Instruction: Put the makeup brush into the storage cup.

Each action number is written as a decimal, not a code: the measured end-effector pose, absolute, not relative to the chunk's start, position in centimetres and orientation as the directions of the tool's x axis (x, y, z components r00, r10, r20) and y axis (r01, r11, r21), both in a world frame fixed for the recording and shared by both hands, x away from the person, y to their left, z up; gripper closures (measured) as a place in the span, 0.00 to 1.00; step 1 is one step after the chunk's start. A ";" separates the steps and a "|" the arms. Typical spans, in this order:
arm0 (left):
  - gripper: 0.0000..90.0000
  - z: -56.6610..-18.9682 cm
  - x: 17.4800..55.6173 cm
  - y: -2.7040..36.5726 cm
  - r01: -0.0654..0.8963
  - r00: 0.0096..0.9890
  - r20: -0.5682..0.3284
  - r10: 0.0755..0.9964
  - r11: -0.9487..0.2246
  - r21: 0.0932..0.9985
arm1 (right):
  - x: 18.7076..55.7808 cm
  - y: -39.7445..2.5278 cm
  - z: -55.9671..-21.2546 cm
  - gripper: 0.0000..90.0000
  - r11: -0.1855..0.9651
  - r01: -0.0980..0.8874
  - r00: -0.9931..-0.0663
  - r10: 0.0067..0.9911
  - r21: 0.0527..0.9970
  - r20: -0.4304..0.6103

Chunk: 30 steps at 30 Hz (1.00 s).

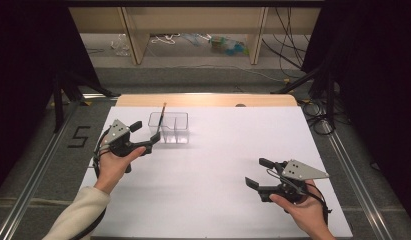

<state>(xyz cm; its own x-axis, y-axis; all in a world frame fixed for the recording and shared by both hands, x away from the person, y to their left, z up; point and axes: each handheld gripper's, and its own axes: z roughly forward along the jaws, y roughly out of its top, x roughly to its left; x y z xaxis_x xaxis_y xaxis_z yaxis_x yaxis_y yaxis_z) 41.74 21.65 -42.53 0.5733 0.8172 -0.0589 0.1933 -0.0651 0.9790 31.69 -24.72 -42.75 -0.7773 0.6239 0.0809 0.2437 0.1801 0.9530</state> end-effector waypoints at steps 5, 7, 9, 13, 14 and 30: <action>0.17 -42.3 41.1 21.4 0.197 0.580 -0.067 0.812 -0.061 0.979 | 31.9 -24.8 -42.7 0.23 0.183 0.214 -0.780 0.624 0.960 0.055; 0.17 -42.3 40.9 21.4 0.192 0.582 -0.066 0.811 -0.058 0.980 | 31.9 -24.8 -42.8 0.23 0.176 0.205 -0.780 0.623 0.963 0.053; 0.17 -42.3 40.7 21.4 0.194 0.583 -0.072 0.809 -0.053 0.979 | 31.9 -24.8 -42.8 0.23 0.176 0.205 -0.780 0.623 0.963 0.052; 0.17 -42.5 40.2 21.4 0.193 0.590 -0.064 0.805 -0.063 0.979 | 31.9 -24.8 -42.8 0.23 0.178 0.206 -0.779 0.625 0.962 0.051; 0.17 -42.6 40.0 21.3 0.198 0.588 -0.071 0.806 -0.059 0.978 | 31.8 -24.8 -42.7 0.23 0.181 0.220 -0.780 0.622 0.958 0.062; 0.17 -42.7 37.2 21.5 0.182 0.611 -0.057 0.789 -0.069 0.981 | 31.7 -24.8 -42.7 0.23 0.180 0.245 -0.780 0.620 0.953 0.084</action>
<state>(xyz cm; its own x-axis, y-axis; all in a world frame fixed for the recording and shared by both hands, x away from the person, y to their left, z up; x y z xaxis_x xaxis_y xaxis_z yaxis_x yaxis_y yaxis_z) 37.17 21.53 -42.68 0.6113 0.7893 -0.0574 0.1817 -0.0693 0.9809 31.74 -24.81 -42.69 -0.7802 0.6199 0.0836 0.2449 0.1797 0.9527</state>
